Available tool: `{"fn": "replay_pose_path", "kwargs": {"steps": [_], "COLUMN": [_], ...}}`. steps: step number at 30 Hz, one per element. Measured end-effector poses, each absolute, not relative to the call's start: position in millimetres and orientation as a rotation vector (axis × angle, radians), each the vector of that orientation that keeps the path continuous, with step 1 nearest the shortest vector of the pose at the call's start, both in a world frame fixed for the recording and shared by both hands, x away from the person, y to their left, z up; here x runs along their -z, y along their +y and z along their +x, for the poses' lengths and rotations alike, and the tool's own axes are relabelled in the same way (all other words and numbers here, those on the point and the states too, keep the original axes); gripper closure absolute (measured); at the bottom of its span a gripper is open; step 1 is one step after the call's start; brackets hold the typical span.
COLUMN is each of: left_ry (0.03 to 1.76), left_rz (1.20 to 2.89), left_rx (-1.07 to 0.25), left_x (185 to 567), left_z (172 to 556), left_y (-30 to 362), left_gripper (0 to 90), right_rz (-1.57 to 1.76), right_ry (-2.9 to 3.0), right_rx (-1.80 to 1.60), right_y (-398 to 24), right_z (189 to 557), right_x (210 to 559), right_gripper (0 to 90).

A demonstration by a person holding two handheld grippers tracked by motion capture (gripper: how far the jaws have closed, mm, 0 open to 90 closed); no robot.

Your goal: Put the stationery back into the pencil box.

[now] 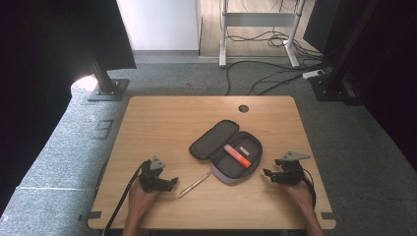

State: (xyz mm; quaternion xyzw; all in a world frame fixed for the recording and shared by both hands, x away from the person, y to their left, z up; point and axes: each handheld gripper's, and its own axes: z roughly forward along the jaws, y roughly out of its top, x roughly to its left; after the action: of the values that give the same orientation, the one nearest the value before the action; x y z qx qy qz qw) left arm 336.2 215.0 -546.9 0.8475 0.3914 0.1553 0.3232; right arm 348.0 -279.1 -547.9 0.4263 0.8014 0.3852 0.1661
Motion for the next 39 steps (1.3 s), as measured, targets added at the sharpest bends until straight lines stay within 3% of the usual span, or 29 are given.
{"fn": "replay_pose_path", "kwargs": {"steps": [7,14,19,39], "left_ry": [1.017,1.008,0.982,0.848], "left_rz": [2.233,2.174,2.182,2.225], "left_rx": [-0.436,-0.369,-0.329,-0.281], "left_x": [543.7,534.1,528.4,519.3], "left_z": [333.4,330.8,327.6,315.8], "left_y": [212.4,213.1,208.0,172.5], "left_gripper": [8.4,8.7,3.8,20.5], "right_rz": [1.208,1.175,1.183,1.191], "right_ry": [2.282,2.286,2.285,2.278], "right_rx": [-1.095,-1.044,-1.038,-1.035], "right_y": [-280.4,-275.7,-275.8,-275.6], "right_z": [347.6,346.3,346.6,346.0], "right_x": [554.2,555.3,555.3,555.4], "right_gripper": [27.4,21.2,19.7,19.5]}}
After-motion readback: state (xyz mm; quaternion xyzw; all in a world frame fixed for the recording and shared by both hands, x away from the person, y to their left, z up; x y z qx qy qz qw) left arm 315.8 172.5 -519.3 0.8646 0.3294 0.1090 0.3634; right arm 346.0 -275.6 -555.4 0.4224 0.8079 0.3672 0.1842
